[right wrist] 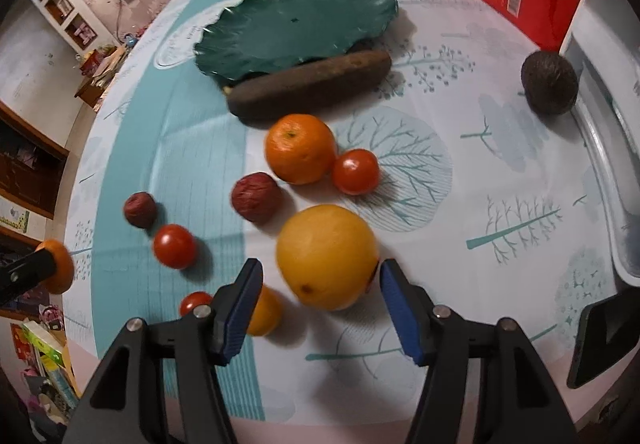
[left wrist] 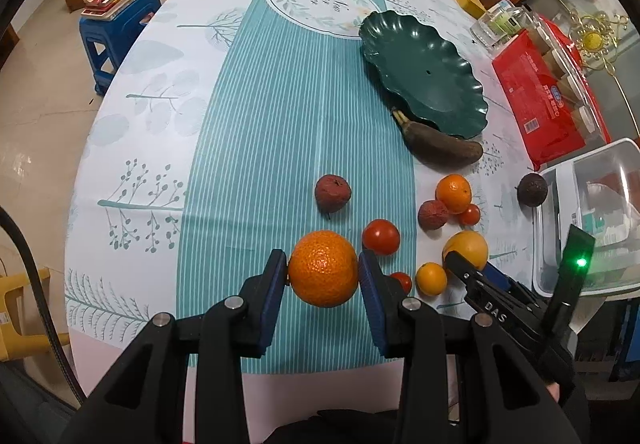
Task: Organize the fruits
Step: 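Carry both fruits onto the green plate and open both tools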
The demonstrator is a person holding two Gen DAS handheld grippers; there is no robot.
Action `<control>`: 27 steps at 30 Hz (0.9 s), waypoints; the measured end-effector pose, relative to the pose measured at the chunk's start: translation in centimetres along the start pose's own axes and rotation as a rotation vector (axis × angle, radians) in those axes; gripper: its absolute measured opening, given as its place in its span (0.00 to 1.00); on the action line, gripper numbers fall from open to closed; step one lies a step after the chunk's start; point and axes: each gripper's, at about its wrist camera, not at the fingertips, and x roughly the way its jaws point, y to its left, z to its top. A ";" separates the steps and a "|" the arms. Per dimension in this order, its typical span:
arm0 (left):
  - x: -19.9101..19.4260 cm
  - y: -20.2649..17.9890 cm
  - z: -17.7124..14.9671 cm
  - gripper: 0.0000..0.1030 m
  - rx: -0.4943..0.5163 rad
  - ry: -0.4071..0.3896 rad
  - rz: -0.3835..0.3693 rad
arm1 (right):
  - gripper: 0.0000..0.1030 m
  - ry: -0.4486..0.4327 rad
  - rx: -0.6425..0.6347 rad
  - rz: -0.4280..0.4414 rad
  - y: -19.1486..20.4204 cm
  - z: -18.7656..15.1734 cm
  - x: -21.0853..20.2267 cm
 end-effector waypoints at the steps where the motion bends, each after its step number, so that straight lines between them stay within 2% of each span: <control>1: 0.0 -0.1 0.2 0.35 -0.004 -0.001 0.001 | 0.59 0.000 0.001 -0.003 -0.1 0.1 0.3; 5: 0.0 -0.2 0.7 0.35 -0.010 -0.005 -0.001 | 0.58 0.013 -0.003 0.003 -0.4 0.5 0.9; 6: 0.1 -0.3 0.9 0.35 -0.010 -0.007 -0.003 | 0.56 0.014 -0.008 0.011 -0.4 0.6 1.0; 7: 0.1 -0.4 1.1 0.35 -0.010 -0.010 -0.001 | 0.50 0.015 -0.012 0.019 -0.4 0.6 1.1; 11: 0.4 -1.0 2.2 0.35 -0.012 -0.011 0.003 | 0.50 0.031 -0.037 0.010 -0.1 0.8 1.1; 18: 1.1 -2.6 5.3 0.35 0.016 -0.029 -0.010 | 0.49 0.081 -0.023 0.077 -0.8 2.1 0.4; 22: 1.7 -4.0 7.9 0.35 0.039 -0.059 -0.013 | 0.49 0.054 -0.046 0.114 -0.7 3.6 -1.2; 27: 2.5 -5.7 10.9 0.35 0.058 -0.091 -0.023 | 0.49 -0.024 -0.069 0.148 -0.6 7.0 -3.1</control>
